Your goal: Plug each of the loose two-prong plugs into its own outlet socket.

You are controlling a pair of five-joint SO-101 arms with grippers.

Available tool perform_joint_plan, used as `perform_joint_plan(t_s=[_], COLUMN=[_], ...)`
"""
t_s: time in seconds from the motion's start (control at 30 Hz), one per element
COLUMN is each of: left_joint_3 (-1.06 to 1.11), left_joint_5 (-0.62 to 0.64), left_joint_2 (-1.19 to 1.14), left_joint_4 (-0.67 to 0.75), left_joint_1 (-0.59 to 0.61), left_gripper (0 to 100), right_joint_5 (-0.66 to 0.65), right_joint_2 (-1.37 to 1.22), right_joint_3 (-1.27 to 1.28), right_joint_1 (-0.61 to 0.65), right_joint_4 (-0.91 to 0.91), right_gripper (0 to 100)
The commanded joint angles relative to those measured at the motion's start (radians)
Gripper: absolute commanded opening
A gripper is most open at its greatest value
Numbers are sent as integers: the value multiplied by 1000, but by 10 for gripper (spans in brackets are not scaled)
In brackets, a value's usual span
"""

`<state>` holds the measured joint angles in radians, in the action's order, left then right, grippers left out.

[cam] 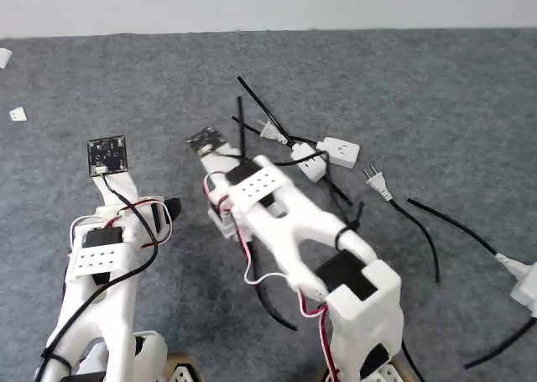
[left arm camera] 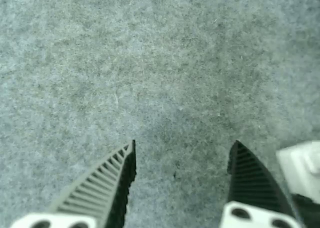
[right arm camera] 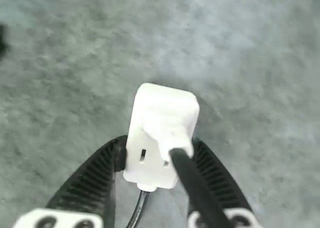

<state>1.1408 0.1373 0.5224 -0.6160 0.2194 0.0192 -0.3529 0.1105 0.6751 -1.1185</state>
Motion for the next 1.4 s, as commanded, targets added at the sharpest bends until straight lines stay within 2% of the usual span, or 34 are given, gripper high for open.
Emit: perform_joint_plan(t_s=[0.0,0.2,0.33,0.5,0.6,0.73,0.87,1.0,1.13,1.2,1.27,1.37], left_joint_3=[-10,35,94,99,99,99,99,97,99,99,99,99], left_joint_5=[-8,-8,-51,-97,-98,-98,-98,-98,-98,-98,-98,-98], left_joint_2=[29,28,29,29,29,29,29,29,29,29,29,29], left_joint_4=[35,74,135,144,144,141,117,103,104,104,104,101], left_joint_1=[5,-41,-120,-129,-129,-129,-129,-129,-129,-127,-126,-126], left_gripper=[279,280,280,280,280,280,280,280,280,280,280,280], right_joint_5=[3,-129,-155,-161,-183,-308,-381,-437,-440,-442,-436,-394], right_joint_2=[145,381,507,647,699,687,579,433,335,315,314,315], right_joint_3=[-43,-18,-15,57,123,219,278,227,118,64,23,-49], right_joint_1=[-51,-154,-312,-595,-814,-1129,-1330,-1394,-1399,-1392,-1383,-1371], right_joint_4=[-85,-278,-394,-404,-361,-206,-19,4,-77,-122,-171,-265], right_gripper=[9,9,9,9,9,12,12,46,244,307,288,195])
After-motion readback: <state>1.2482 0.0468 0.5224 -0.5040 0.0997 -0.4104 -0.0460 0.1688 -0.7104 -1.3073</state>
